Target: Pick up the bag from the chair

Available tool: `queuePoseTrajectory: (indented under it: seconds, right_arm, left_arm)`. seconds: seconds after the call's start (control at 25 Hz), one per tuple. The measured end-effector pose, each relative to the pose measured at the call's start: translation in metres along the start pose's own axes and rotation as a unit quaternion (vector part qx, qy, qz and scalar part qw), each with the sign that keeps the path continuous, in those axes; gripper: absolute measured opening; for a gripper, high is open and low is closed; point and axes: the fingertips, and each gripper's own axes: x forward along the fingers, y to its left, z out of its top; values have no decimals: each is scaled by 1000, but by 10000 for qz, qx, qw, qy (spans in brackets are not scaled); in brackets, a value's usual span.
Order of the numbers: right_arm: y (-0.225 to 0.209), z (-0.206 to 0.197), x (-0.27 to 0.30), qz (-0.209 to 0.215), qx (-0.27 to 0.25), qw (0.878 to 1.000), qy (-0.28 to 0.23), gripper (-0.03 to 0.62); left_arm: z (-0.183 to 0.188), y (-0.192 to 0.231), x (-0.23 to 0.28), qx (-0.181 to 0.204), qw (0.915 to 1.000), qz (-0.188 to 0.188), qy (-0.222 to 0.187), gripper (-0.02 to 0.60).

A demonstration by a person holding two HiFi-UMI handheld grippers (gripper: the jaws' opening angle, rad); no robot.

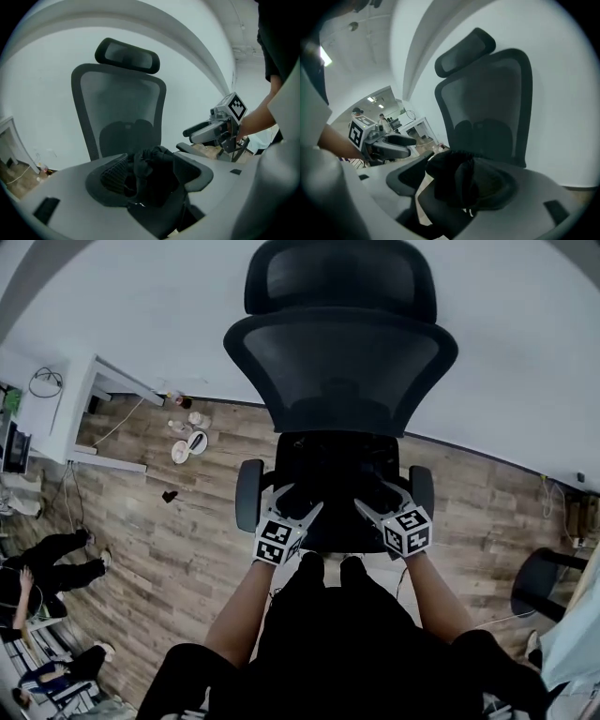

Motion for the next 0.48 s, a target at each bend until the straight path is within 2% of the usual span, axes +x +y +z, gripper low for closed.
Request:
queuePoseTrajectory:
  seconds: [0.04,0.24,0.48]
  right_arm:
    - [-3,-7,7,27,73,9999,130,335]
    - [-29,-38,42,-223,33,9975,673,407]
    - [-55,-75,83,-255,-18,9896,1413,456]
  left_arm:
    - [-6,4,7,6,10000,-7,90,312]
    - [-38,17,44,219,9977,-129,627,374]
    - [-85,28,91,749,9854,-363,1488,387]
